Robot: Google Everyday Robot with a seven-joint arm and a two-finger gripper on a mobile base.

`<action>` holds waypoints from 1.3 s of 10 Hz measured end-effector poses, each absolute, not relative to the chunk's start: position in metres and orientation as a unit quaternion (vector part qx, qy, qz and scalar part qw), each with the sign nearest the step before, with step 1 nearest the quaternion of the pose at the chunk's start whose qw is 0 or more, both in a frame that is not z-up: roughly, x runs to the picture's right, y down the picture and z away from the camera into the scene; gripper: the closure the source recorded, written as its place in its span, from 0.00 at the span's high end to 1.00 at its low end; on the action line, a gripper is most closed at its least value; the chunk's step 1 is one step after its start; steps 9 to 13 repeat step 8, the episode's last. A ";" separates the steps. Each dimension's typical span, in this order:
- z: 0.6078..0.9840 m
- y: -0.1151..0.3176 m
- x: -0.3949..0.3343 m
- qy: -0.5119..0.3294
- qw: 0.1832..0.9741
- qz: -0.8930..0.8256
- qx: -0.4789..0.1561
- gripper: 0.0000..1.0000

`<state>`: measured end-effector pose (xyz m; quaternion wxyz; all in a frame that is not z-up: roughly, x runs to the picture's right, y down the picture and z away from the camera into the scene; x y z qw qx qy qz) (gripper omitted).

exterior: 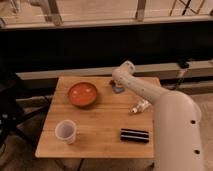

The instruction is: Place the pepper on the white sponge

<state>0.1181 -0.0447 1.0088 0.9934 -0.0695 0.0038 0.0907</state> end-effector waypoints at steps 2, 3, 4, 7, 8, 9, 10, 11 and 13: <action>1.006 -0.042 0.117 0.000 0.992 0.097 -0.078 0.80; 1.004 -0.042 0.112 -0.005 0.992 0.097 -0.081 0.80; 1.000 -0.042 0.111 -0.010 0.992 0.099 -0.083 0.80; 0.982 -0.039 0.115 -0.026 0.990 0.107 -0.090 0.80; 0.977 -0.038 0.117 -0.031 0.989 0.110 -0.092 0.80; 0.977 -0.038 0.117 -0.031 0.989 0.110 -0.092 0.80; 0.977 -0.038 0.117 -0.031 0.989 0.110 -0.092 0.80; 0.977 -0.038 0.117 -0.031 0.989 0.110 -0.092 0.80; 0.977 -0.038 0.117 -0.031 0.989 0.110 -0.092 0.80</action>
